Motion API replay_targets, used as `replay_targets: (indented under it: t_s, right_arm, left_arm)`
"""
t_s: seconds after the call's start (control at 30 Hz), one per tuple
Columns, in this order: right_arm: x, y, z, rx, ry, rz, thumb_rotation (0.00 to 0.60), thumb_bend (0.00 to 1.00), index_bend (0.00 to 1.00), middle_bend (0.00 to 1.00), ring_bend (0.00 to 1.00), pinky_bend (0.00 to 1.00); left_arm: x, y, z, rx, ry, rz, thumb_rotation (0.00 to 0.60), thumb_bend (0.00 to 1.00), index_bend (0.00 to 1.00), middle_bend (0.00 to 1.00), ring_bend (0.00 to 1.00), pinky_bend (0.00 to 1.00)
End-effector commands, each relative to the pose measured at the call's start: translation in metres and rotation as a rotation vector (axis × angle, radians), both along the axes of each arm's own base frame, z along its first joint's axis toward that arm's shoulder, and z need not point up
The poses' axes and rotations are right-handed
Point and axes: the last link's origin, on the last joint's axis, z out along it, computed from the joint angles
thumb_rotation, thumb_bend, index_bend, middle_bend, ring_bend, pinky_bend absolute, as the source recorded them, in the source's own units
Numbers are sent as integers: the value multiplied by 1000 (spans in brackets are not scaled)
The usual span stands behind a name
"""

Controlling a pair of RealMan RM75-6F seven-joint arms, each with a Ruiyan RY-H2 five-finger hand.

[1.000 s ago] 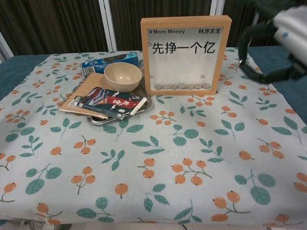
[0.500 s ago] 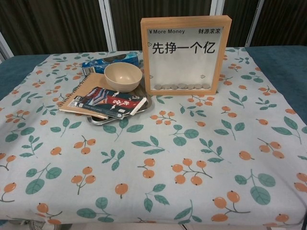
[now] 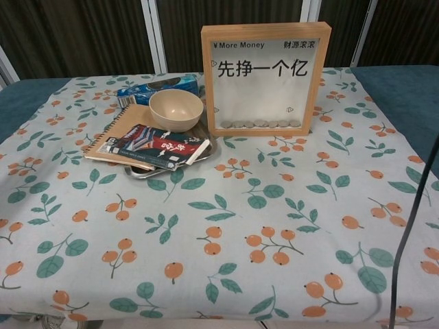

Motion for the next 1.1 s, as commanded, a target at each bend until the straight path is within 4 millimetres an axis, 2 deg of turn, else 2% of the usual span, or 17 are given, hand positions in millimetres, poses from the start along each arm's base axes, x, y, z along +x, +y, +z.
replay_targets:
  t_s: [0.03,0.37,1.1]
  right_arm:
    - [15,-13,-6,28,58,-37,600,575,746,122,0,0]
    - [20,-23,-31,92,86,-124,600,576,745,122,0,0]
    - [19,-31,-44,127,86,-171,600,578,745,122,0,0]
  left_arm:
    - [0,1,0,-1,0,2,600,335,0,0,0,0]
    - [-4,2,-2,-17,4,9,600,334,0,0,0,0]
    - [-7,4,0,-15,10,15,600,334,0,0,0,0]
